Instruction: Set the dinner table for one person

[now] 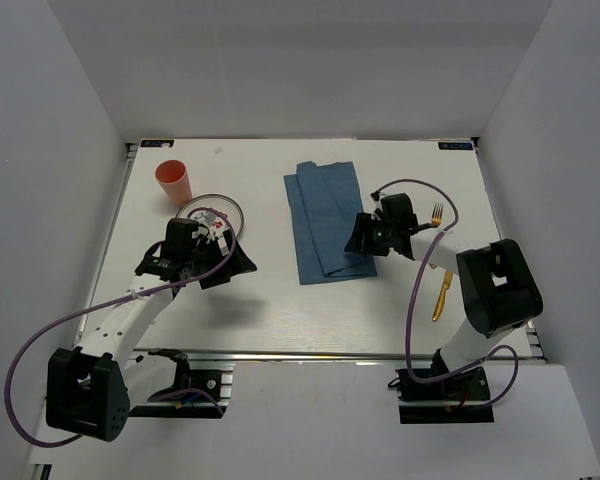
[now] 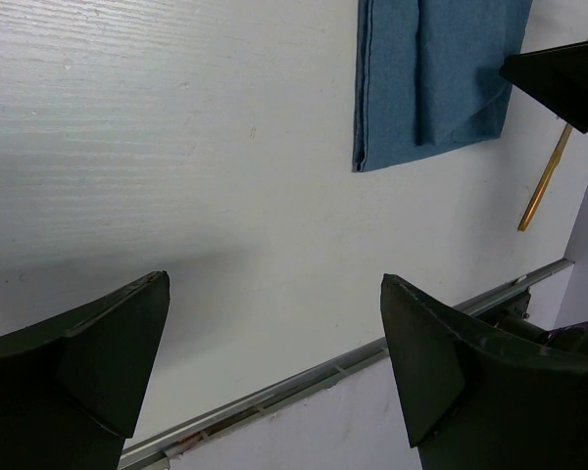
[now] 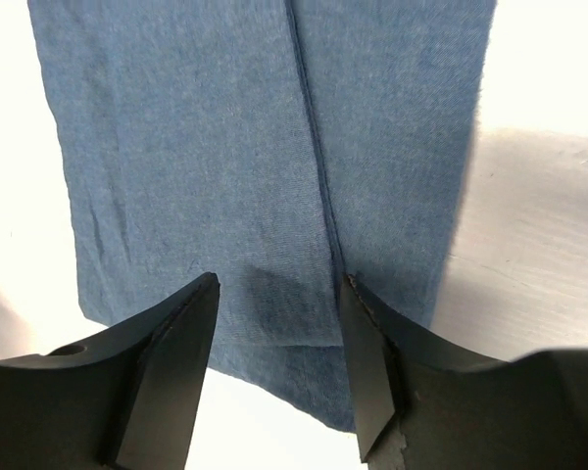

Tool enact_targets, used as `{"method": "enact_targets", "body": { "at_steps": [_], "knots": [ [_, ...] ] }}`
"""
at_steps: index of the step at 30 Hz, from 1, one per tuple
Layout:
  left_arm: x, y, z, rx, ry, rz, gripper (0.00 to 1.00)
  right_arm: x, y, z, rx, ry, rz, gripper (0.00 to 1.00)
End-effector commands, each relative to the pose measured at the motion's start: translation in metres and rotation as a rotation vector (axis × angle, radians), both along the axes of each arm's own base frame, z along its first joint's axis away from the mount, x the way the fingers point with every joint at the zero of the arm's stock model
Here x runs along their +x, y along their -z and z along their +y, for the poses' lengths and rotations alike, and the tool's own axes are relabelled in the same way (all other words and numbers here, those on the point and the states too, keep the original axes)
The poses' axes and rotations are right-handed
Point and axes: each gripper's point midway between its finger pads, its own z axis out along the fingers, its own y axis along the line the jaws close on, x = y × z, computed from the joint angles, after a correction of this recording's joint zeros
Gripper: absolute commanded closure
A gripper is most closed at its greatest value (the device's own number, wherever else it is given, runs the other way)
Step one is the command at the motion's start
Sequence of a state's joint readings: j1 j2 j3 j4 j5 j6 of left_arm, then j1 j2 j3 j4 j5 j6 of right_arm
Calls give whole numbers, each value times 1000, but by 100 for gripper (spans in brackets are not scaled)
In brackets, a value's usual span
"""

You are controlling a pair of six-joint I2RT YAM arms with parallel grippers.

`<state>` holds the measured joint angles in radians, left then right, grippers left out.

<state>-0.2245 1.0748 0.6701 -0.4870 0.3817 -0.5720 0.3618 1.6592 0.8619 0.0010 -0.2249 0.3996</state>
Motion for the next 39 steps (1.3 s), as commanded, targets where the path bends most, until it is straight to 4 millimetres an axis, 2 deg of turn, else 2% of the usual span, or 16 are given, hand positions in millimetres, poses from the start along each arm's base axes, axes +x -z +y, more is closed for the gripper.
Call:
{"method": "enact_targets", "body": {
  "at_steps": [1, 6, 11, 12, 14, 15, 16, 21, 25, 26, 30, 33, 34, 35, 38, 39],
  "knots": [
    [5, -11, -3, -7, 19, -42, 2, 3, -10, -1, -4, -7, -42, 42],
    [4, -10, -3, -8, 20, -41, 2, -1, 8, -7, -17, 6, -3, 45],
    [4, -11, -3, -10, 21, -45, 2, -7, 23, -8, -16, 1, 31, 55],
    [4, -11, -4, -12, 23, -44, 2, -8, 23, -7, -9, -3, 32, 65],
    [5, -11, -4, -13, 22, -44, 2, -8, 21, -4, 0, -11, 28, 77],
    [6, -11, -4, -13, 22, -44, 2, -8, 20, -3, 4, -12, 30, 89],
    [6, -12, -5, -15, 24, -43, 2, -8, 18, -3, 6, -16, 26, 97],
    [7, -16, -12, -51, 59, -44, 2, -3, -9, 6, 36, -41, -14, 100],
    [10, -26, -29, -156, 97, -41, 2, -2, -44, 18, 118, -64, -75, 100],
    [16, -32, -35, -191, 117, -81, 2, -5, -51, 24, 153, -88, -83, 100],
    [27, -36, -52, -270, 141, -99, 2, -4, -74, 36, 234, -117, -113, 100],
    [41, -30, -62, -273, 138, -88, 2, -5, -89, 38, 262, -113, -137, 100],
    [47, -18, -63, -264, 127, -55, 2, -4, -92, 36, 264, -102, -149, 100],
    [52, -19, -72, -260, 140, -64, 3, -1, -94, 32, 263, -64, -156, 100],
    [67, -1, -84, -225, 138, -25, 7, 3, -111, 20, 259, 32, -210, 100],
    [67, 4, -92, -211, 152, -13, 8, 3, -123, 16, 263, 52, -244, 100]
  ]
}}
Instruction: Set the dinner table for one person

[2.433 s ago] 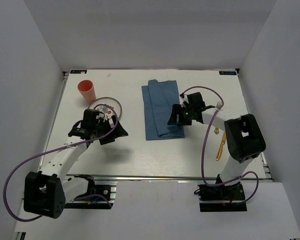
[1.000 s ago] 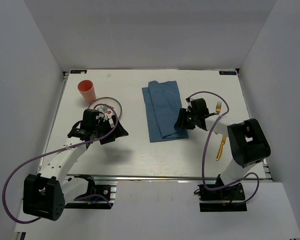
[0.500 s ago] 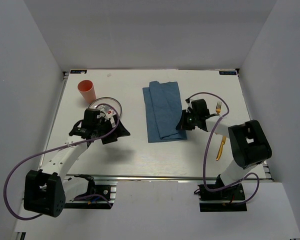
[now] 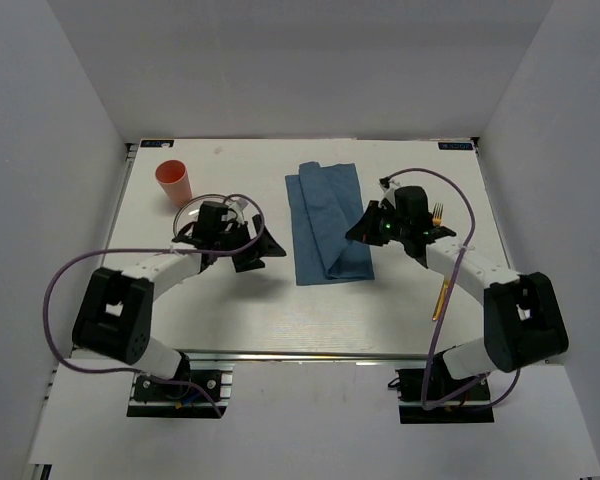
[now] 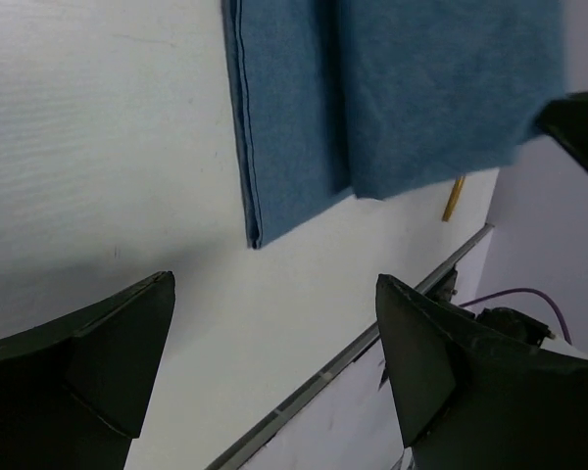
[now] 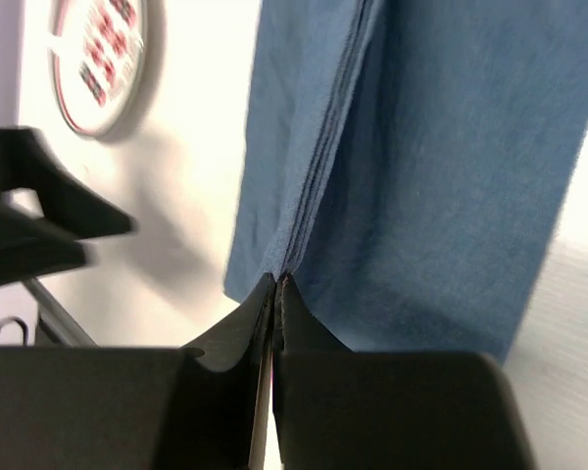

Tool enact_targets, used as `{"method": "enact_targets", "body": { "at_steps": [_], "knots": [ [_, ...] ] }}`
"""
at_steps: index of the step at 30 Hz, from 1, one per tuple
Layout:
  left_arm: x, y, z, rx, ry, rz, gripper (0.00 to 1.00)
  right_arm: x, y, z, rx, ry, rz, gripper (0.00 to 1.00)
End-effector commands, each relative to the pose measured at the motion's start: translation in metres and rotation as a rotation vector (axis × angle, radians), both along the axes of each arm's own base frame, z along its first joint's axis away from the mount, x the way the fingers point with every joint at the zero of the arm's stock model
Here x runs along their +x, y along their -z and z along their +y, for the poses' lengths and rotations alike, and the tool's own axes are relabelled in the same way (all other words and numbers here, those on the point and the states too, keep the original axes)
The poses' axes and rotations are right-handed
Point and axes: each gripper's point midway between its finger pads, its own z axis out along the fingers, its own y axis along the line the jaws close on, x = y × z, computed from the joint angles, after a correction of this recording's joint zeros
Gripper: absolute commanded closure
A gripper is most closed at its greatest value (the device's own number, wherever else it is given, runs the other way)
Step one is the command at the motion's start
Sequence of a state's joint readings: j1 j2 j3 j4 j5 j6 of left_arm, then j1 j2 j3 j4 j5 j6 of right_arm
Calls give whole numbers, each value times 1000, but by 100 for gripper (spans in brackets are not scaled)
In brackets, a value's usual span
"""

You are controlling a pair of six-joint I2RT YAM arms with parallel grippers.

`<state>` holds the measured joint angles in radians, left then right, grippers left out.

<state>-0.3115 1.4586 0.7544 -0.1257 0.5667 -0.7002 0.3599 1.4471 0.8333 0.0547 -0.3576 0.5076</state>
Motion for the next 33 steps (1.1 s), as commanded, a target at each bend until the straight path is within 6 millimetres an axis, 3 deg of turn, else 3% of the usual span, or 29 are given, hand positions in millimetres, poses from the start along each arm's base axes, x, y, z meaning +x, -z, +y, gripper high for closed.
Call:
{"method": "enact_targets", "body": {
  "at_steps": [1, 2, 5, 6, 9, 18, 19, 21, 25, 29, 30, 33],
  "knots": [
    [21, -6, -23, 11, 16, -47, 8, 10, -39, -10, 40, 108, -102, 100],
    [22, 7, -26, 38, 15, -18, 8, 13, -43, -17, 27, 150, -116, 100],
    [26, 18, -32, 121, -2, 6, 8, 12, -59, -30, 8, 218, -157, 100],
    [33, 18, -31, 156, -28, -8, 8, 11, -65, -31, 9, 219, -174, 100],
    [29, 28, -36, 223, -25, 17, 10, 10, -72, -33, -3, 212, -185, 100],
    [0, 67, -59, 338, 27, 114, 24, 5, -57, -29, 11, 189, -148, 100],
    [4, 67, -59, 367, 10, 105, 27, 4, -57, -28, 14, 187, -146, 100],
    [-1, 73, -61, 405, 14, 120, 35, 8, -57, -34, 16, 205, -153, 100],
    [-2, 84, -70, 413, 24, 136, 50, 4, -61, -26, 31, 184, -162, 100],
    [2, 88, -78, 441, 20, 143, 81, 3, -66, -27, 40, 187, -173, 100],
    [1, 89, -75, 460, 14, 152, 96, 3, -67, -28, 41, 189, -175, 100],
    [10, 80, -68, 484, -36, 139, 100, 5, -68, -32, 32, 205, -178, 100]
  ]
}}
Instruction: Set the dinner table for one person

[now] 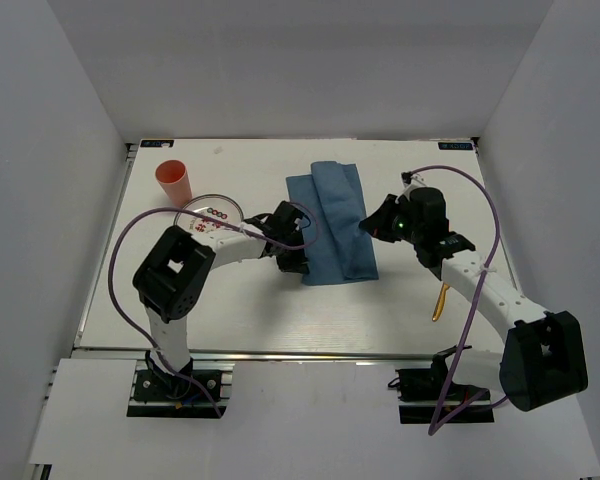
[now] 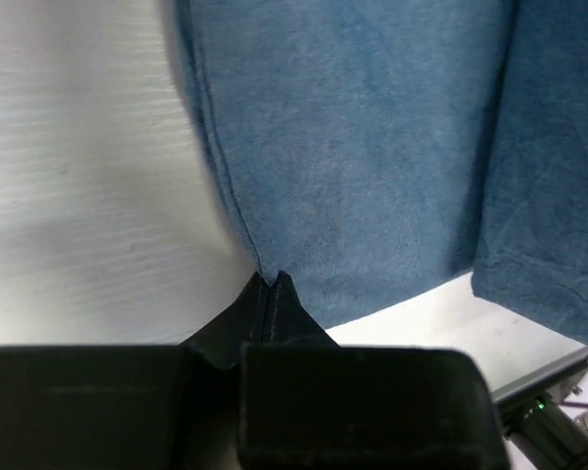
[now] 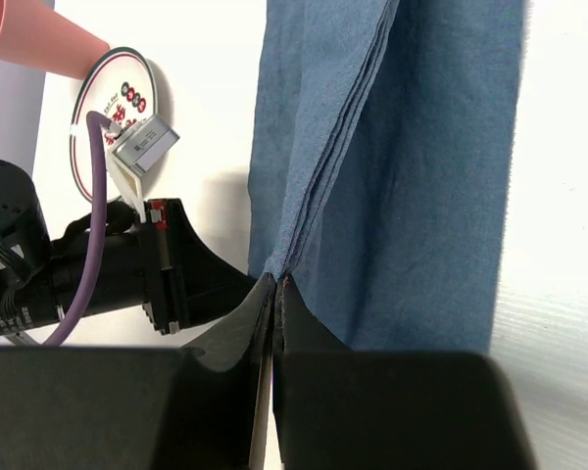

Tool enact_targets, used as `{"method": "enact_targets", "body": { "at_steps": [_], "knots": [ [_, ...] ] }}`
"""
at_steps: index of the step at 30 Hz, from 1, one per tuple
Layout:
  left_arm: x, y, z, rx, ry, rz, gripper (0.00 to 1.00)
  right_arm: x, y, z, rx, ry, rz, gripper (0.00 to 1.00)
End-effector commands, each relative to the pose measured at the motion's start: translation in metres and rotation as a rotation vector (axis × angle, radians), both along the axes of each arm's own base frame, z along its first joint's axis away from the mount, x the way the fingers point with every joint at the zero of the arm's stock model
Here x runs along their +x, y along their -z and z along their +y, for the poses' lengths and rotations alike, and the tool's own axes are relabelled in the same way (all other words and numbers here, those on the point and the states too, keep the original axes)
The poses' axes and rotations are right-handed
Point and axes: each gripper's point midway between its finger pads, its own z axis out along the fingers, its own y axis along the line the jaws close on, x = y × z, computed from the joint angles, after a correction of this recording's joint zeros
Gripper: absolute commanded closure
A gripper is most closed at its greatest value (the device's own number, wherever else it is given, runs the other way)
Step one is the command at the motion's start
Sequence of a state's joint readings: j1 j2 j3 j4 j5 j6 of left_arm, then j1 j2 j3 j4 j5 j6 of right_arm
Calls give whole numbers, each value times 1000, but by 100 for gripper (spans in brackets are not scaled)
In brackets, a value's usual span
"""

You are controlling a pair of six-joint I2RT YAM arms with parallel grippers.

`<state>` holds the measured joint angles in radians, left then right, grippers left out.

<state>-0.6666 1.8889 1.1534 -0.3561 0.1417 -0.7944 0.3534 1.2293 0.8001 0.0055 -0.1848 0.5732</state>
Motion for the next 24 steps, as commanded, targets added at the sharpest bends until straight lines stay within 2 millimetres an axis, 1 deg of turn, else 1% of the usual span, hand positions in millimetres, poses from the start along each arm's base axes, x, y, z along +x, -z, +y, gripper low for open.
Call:
{"method": "enact_targets", "body": {
  "at_steps": [1, 2, 4, 5, 6, 7, 8, 9, 10, 11, 12, 14, 15, 16, 17, 18, 19, 20, 21, 22, 23, 24],
  "knots": [
    [7, -1, 22, 98, -66, -11, 100, 7, -15, -5, 21, 27, -55, 100],
    [12, -18, 19, 78, -70, -41, 100, 10, -14, -9, 18, 41, -49, 100],
    [33, -38, 32, 112, -126, -107, 100, 18, -21, -14, 2, 52, -49, 100],
    [35, -50, 39, 148, -138, -120, 100, 20, -21, -20, -16, 66, -31, 100],
    [59, -79, 43, 165, -183, -199, 100, 27, -24, -33, -42, 108, -35, 100],
    [66, -93, 44, 177, -183, -229, 100, 30, -41, -39, -45, 131, -63, 100],
    [77, -121, 53, 205, -223, -265, 100, 28, -42, -49, -69, 168, -50, 100],
    [82, -137, 59, 213, -247, -289, 100, 28, -48, -62, -81, 206, -62, 100],
    [80, -150, 66, 234, -252, -297, 100, 22, -64, -75, -94, 251, -92, 100],
    [82, -166, 69, 232, -271, -327, 100, 19, -71, -84, -102, 278, -105, 100],
    [86, -202, 77, 199, -310, -393, 100, 10, -89, -92, -102, 296, -148, 100],
    [82, -236, 84, 162, -333, -453, 100, 0, -110, -105, -122, 333, -188, 100],
    [75, -269, 88, 106, -343, -516, 100, -9, -127, -109, -122, 338, -234, 100],
    [75, -289, 91, 56, -362, -561, 100, -12, -146, -112, -114, 346, -280, 100],
    [67, -313, 93, -2, -364, -609, 100, -16, -155, -115, -114, 357, -292, 100],
    [68, -325, 90, -57, -356, -636, 100, -17, -165, -119, -118, 369, -315, 100],
    [70, -333, 92, -83, -360, -652, 100, -16, -172, -121, -126, 375, -324, 100],
    [71, -339, 93, -106, -363, -662, 100, -10, -179, -122, -139, 380, -320, 100],
    [74, -348, 89, -131, -362, -675, 100, -4, -181, -126, -155, 388, -313, 100],
    [81, -350, 95, -130, -385, -675, 100, 3, -180, -123, -159, 367, -301, 100],
    [87, -353, 95, -136, -396, -670, 100, 18, -180, -119, -164, 350, -282, 100],
    [97, -354, 90, -140, -392, -659, 100, 27, -179, -122, -164, 355, -268, 100]
  ]
}}
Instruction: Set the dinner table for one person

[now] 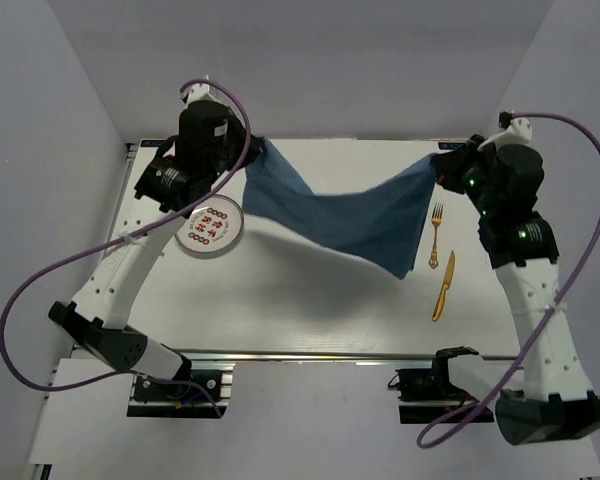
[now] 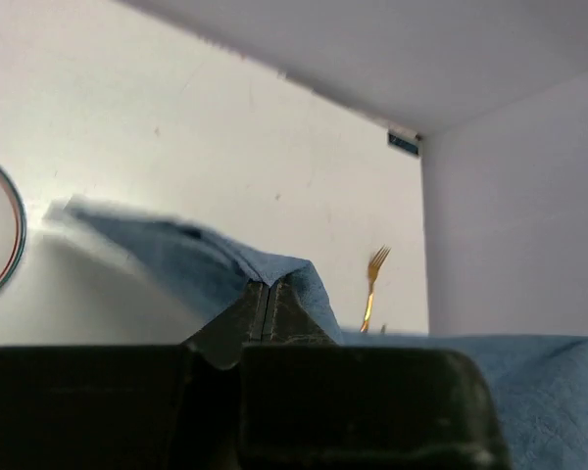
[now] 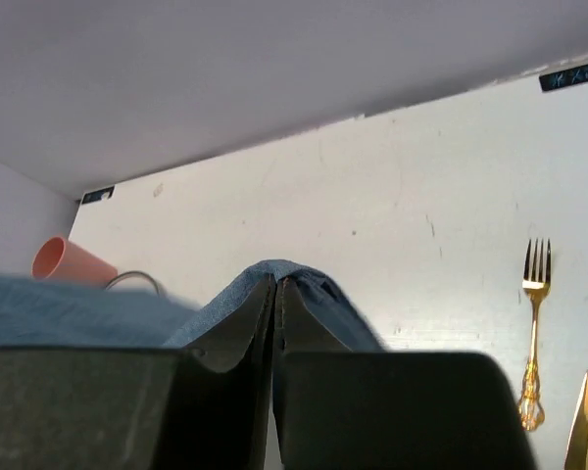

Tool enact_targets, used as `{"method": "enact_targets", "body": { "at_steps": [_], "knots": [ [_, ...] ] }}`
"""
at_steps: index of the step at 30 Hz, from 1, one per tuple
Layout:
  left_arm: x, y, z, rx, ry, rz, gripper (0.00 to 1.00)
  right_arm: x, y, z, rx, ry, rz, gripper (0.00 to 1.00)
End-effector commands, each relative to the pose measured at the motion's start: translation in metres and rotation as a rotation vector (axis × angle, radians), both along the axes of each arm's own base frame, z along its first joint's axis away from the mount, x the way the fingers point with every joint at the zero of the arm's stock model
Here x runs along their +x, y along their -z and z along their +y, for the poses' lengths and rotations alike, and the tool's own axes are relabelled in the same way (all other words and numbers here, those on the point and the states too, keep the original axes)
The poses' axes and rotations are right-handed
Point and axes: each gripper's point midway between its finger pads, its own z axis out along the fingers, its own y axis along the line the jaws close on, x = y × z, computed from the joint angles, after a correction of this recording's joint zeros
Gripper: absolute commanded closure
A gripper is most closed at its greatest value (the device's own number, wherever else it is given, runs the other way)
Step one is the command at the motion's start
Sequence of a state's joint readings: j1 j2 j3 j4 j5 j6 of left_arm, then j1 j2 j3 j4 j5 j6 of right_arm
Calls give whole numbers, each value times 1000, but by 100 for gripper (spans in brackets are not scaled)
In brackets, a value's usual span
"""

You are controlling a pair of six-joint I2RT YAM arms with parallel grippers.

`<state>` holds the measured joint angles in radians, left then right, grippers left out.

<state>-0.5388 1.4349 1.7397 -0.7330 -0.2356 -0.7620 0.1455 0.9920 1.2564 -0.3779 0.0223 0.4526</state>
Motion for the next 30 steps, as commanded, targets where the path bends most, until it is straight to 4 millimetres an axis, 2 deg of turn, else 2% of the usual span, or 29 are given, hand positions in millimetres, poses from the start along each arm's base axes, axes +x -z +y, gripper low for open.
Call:
{"method": "enact_targets", "body": {
  "at_steps": [1, 2, 3, 5, 6, 7, 8, 9, 10, 11, 12, 13, 14, 15, 16, 17, 18, 19, 20, 21, 22, 23, 24, 25, 26, 27, 28, 29, 30],
  "knots": [
    [36, 9, -3, -10, -8, 41, 100, 34, 24, 2, -39, -33, 110, 100],
    [43, 7, -4, -11, 1, 38, 100, 47, 22, 1, -37, -35, 116, 100],
    [56, -5, -11, -30, 23, 15, 100, 54, 20, 1, -31, -40, 117, 100],
    [72, -22, -7, -32, 22, -30, 100, 69, 20, 4, -25, -67, 124, 100],
    [79, -30, -5, -24, 24, -55, 100, 75, 0, 5, -24, -77, 79, 100],
    [93, -46, 0, -36, 16, -97, 100, 90, 6, 6, -30, -97, 94, 100],
    [101, -59, 2, -44, 18, -144, 100, 96, -24, 7, -29, -108, 37, 100],
    [107, -68, 4, -58, 19, -176, 100, 100, -26, 11, -26, -135, 52, 100],
    [112, -70, 3, -76, 43, -196, 100, 119, -18, 10, -37, -150, 74, 100],
    [120, -82, 10, -96, 35, -246, 100, 125, -23, 13, -30, -172, 68, 100],
    [125, -87, 14, -103, 29, -268, 100, 127, -49, 18, -19, -214, 18, 100],
    [126, -91, 8, -125, 80, -281, 100, 140, -44, 18, -16, -233, 29, 100],
    [131, -103, 15, -144, 80, -326, 100, 144, -49, 22, -14, -251, 21, 100],
    [134, -107, 18, -152, 82, -345, 100, 143, -72, 20, -14, -261, -22, 100],
    [134, -109, 15, -159, 95, -355, 100, 153, -66, 20, -12, -269, -8, 100],
    [136, -117, 20, -163, 91, -393, 100, 155, -69, 20, -14, -272, -10, 100],
    [137, -116, 20, -161, 93, -397, 100, 155, -71, 22, -13, -283, -8, 100],
    [137, -106, 25, -151, 86, -381, 100, 159, -66, 8, -13, -263, 5, 100],
    [136, -104, 24, -148, 97, -396, 100, 158, -62, 4, -21, -261, 14, 100],
    [133, -95, 23, -145, 104, -389, 100, 158, -52, 3, -22, -264, 33, 100],
    [130, -84, 22, -148, 117, -379, 100, 152, -34, 4, -21, -270, 54, 100],
    [118, -54, 16, -155, 141, -352, 100, 150, -21, 0, -19, -262, 65, 100],
    [110, -36, 11, -161, 148, -330, 100, 144, -9, 2, 2, -269, 80, 100],
    [105, -18, 12, -183, 136, -302, 100, 128, 26, 1, 28, -263, 139, 100],
    [91, 20, 15, -192, 135, -253, 100, 125, 29, 4, 36, -274, 96, 100],
    [82, 34, 9, -217, 155, -247, 100, 119, 43, 3, 62, -262, 119, 100],
    [75, 55, 8, -253, 156, -201, 100, 106, 49, 4, 70, -256, 119, 100],
    [67, 73, 8, -269, 155, -174, 100, 95, 94, 4, 92, -244, 201, 100],
    [50, 118, 11, -260, 158, -83, 100, 81, 99, 4, 109, -238, 204, 90]
  ]
}}
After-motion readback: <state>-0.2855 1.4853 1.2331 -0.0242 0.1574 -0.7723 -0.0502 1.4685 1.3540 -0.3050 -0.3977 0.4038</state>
